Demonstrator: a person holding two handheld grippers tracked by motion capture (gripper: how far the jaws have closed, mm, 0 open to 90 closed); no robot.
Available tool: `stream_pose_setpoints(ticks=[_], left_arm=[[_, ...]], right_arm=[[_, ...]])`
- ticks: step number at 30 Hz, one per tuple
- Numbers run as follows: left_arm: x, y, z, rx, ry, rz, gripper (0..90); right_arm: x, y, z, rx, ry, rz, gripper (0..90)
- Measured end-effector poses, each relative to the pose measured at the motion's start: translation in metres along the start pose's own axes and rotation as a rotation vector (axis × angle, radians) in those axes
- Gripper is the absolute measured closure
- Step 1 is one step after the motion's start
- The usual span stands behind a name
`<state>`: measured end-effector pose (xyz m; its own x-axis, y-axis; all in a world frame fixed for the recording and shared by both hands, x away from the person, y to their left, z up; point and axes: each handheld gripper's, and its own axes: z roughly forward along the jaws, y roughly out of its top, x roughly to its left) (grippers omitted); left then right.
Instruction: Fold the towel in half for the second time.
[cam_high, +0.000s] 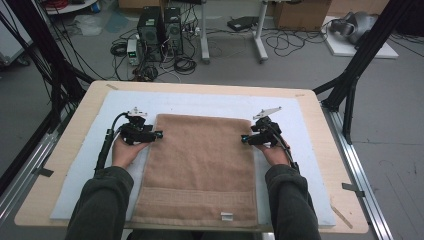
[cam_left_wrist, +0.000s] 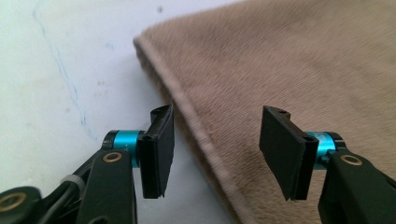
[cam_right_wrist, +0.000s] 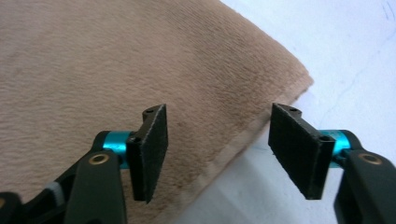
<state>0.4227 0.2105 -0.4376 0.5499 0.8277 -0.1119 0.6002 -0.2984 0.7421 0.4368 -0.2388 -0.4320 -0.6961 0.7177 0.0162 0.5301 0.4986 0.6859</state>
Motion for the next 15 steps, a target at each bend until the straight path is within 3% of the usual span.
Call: stream_pose_setpoints(ticks=[3, 7, 11, 12, 13, 15], left_arm=[[0.0026, -0.0039, 0.0044, 0.002, 0.002, -0.026, 46.0], [0.0016, -0.0033, 0.0041, 0.010, 0.007, -0.002, 51.6], [0.0031, -0.0036, 0.0041, 0.007, -0.020, -0.027, 63.1], [0.0049, -0.0035, 0.0036, 0.009, -0.029, -0.036, 66.5], [0.0066, -0.0040, 0.0040, 0.009, -0.067, -0.053, 73.0], [0.0079, -0.0044, 0.0047, 0.005, -0.086, -0.076, 80.3]], right_arm=[[-0.0039, -0.0037, 0.0044, 0.012, 0.029, 0.028, 44.9], [-0.0061, -0.0056, 0.0065, 0.001, 0.082, 0.053, 55.4], [-0.0090, -0.0067, 0.0071, -0.010, 0.133, 0.074, 69.4], [-0.0094, -0.0069, 0.0077, -0.015, 0.153, 0.080, 76.3], [-0.0088, -0.0067, 0.0082, -0.011, 0.179, 0.085, 79.3], [-0.0084, -0.0060, 0.0088, -0.011, 0.179, 0.078, 80.9]])
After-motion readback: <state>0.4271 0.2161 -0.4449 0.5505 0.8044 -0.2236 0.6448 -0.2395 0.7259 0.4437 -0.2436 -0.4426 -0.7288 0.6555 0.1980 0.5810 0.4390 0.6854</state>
